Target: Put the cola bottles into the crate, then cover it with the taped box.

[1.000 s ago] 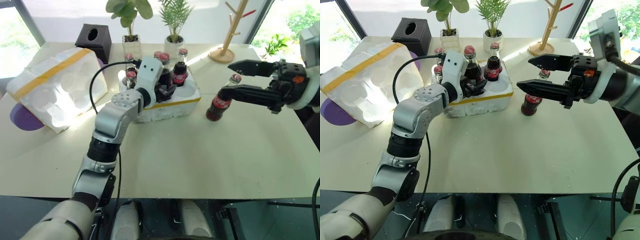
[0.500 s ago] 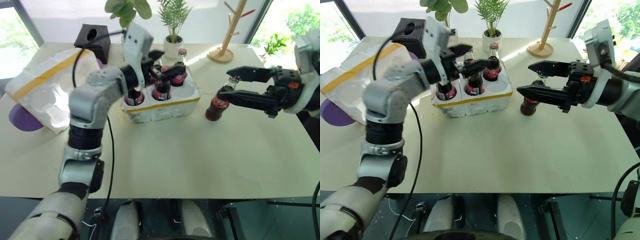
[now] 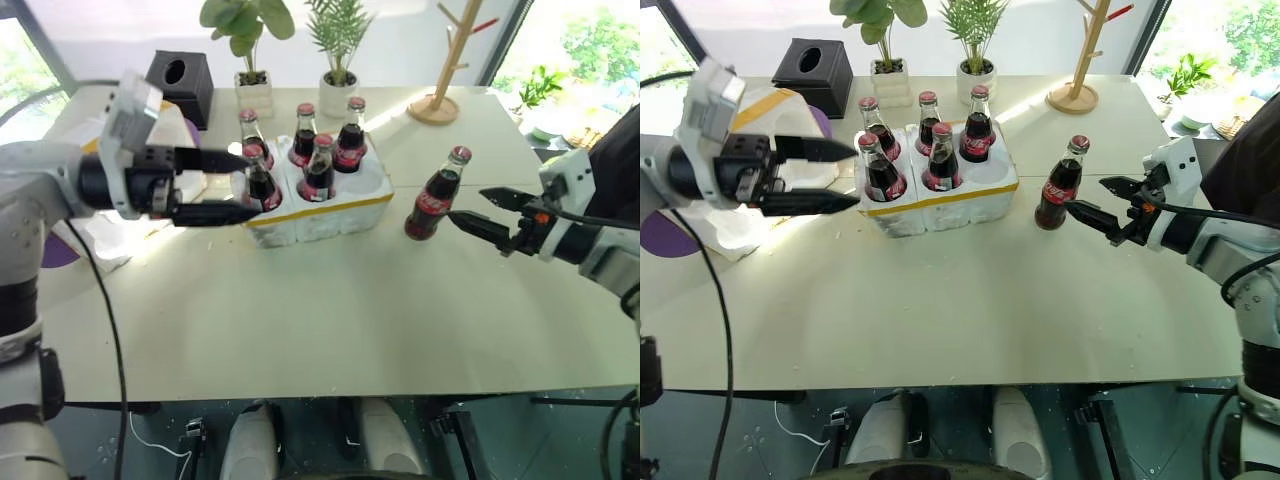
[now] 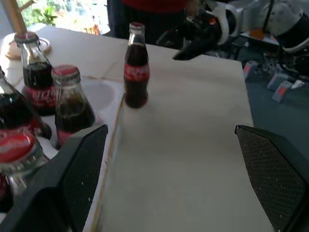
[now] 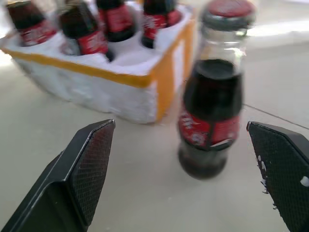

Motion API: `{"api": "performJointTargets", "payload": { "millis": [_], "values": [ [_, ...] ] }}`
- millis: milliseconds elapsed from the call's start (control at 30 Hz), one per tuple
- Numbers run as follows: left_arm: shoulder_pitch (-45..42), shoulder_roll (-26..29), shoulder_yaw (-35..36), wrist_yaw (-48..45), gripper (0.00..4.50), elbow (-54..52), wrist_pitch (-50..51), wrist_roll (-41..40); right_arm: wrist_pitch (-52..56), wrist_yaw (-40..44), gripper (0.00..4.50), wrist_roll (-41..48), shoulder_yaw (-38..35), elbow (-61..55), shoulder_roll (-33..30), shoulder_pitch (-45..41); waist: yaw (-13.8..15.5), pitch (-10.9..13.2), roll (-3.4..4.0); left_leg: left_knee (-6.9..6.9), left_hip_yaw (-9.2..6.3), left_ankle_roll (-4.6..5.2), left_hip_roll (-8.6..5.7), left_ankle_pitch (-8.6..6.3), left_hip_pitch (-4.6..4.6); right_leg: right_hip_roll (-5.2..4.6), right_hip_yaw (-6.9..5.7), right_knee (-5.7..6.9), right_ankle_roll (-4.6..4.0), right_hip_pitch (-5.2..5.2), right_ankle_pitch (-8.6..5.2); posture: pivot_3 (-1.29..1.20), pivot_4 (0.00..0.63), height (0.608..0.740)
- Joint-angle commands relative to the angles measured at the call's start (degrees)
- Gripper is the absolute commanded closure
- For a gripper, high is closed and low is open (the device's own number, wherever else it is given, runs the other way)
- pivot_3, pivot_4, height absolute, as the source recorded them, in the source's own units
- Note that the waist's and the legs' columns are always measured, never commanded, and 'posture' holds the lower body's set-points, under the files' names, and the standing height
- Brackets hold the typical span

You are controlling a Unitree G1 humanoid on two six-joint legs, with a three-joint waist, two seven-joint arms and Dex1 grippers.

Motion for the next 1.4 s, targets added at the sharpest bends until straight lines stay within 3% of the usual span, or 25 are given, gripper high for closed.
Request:
{"api": "performJointTargets", "payload": {
  "millis": [33, 567, 733, 900, 1067, 1400],
  "values": [
    [1.65, 1.26, 1.49, -0.34, 0.08, -2.9, -2.16, -0.11, -2.78, -2.67, 0.0, -2.83, 1.0, 2.01, 2.68, -1.71, 0.24, 0.0, 0.0, 0.0, 0.0, 0.0, -0.03, 0.0, -0.01, -0.03, 0.0, 0.0, 0.0, 0.0, 0.0, 0.0, 0.15, 0.74],
    [5.62, 0.2, 1.72, 5.06, 0.08, -6.88, -4.03, -1.03, -13.7, -7.15, 0.0, -13.53, 7.26, 24.17, 17.35, -14.83, -0.27, 0.0, 0.02, -0.03, 0.0, 0.01, 0.0, 0.0, -0.01, 0.05, 0.06, 0.0, -0.01, -0.02, 0.0, 0.0, 0.15, 0.74],
    [6.05, 0.11, 1.84, 6.6, 0.0, -7.65, -4.17, -1.18, -15.68, -5.15, 1.67, -13.85, 6.78, 23.73, 17.13, -16.83, -0.05, 0.0, 0.02, -0.03, 0.01, 0.0, -0.01, 0.0, -0.03, 0.02, 0.05, 0.0, -0.01, -0.03, 0.0, 0.0, 0.15, 0.74],
    [8.02, 0.99, 4.32, 8.6, 0.0, -8.28, -3.26, -2.13, -11.95, -1.5, 1.65, -7.39, 3.71, 14.28, 15.39, -21.22, -0.4, 0.13, 0.23, -0.04, 0.03, 0.0, 0.0, 0.0, -0.09, 0.02, 0.08, 0.04, -0.01, -0.16, 0.01, 0.0, 0.15, 0.74],
    [10.06, 1.06, 6.26, 10.48, 0.0, -8.44, -3.55, -2.01, -8.87, 0.22, 1.65, -4.7, 6.53, 11.05, 16.94, -28.49, -0.93, 0.19, 0.32, -0.06, 0.06, 0.0, 0.08, 0.0, -0.07, 0.13, 0.13, 0.1, -0.02, -0.24, 0.01, 0.0, 0.15, 0.74],
    [10.48, 0.51, 6.83, 13.1, 0.0, -9.67, -4.11, -2.47, -14.98, 1.5, 1.65, -13.46, 15.01, 25.87, 23.35, -36.84, 0.14, 0.16, 0.27, -0.04, 0.11, 0.0, 0.03, 0.0, -0.1, 0.0, 0.08, 0.06, -0.02, -0.19, 0.01, 0.0, 0.15, 0.74]
  ]
}}
